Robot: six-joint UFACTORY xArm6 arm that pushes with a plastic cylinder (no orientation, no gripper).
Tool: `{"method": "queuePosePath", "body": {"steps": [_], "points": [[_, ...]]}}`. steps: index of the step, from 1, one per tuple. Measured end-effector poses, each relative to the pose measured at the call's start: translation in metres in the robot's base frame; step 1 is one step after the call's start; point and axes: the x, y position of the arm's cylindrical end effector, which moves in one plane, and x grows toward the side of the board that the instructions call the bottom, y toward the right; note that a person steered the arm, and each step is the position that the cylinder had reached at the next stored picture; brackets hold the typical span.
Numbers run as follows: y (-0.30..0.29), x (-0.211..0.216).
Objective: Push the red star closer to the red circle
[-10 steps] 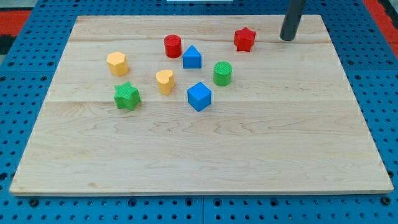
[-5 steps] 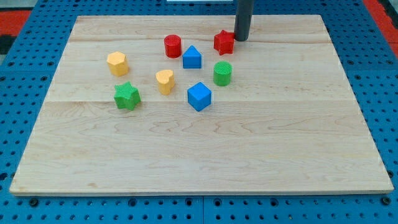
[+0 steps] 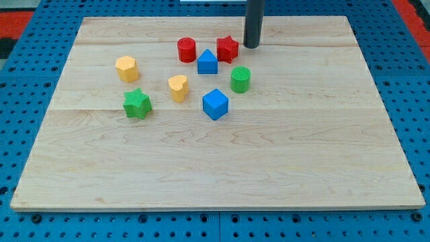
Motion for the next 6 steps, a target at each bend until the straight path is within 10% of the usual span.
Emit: {"method": "queuePosePath", "body": {"steps": [6], "points": [[-0.061, 0.015]]}}
